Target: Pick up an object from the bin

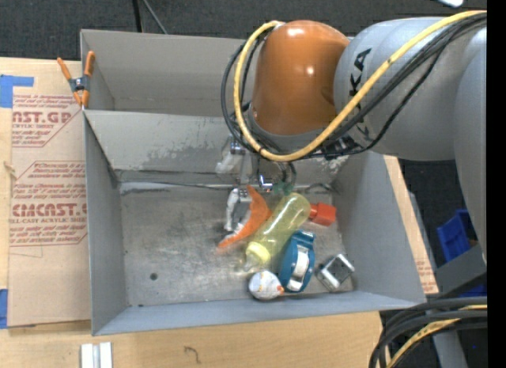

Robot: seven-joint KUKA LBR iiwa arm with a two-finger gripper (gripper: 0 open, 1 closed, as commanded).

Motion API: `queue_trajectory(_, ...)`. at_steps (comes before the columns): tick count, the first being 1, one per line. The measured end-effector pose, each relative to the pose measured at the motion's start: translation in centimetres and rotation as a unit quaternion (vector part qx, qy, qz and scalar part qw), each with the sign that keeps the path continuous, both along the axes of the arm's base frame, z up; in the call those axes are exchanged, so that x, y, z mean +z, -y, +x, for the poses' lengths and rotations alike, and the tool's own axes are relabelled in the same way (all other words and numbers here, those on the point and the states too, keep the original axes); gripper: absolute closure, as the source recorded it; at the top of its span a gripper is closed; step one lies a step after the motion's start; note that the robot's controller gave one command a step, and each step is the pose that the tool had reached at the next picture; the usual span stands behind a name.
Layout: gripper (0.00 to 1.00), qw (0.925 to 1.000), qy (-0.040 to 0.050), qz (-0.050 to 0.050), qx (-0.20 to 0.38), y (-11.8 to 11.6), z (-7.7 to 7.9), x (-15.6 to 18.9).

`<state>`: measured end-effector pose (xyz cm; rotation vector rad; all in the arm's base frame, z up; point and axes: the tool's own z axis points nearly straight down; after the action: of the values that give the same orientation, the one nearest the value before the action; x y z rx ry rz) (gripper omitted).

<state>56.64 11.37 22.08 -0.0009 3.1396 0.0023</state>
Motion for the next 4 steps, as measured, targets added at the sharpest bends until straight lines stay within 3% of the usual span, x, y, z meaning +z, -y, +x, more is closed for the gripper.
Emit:
queue_trajectory(1,0.00,1.0000,0.0000,0.000,0.000,0.0,0.0,0.0)
queue_trajectory(2,0.00,0.9994,0.0011,0.000,0.036,4.1,-0.5,-2.2)
queue_trajectory(3,0.00,0.9980,-0.0014,-0.002,0.064,6.9,-4.5,-2.1)
queue_trajectory(4,0.00,0.9983,0.0037,0.000,0.057,7.9,-5.5,-6.1)
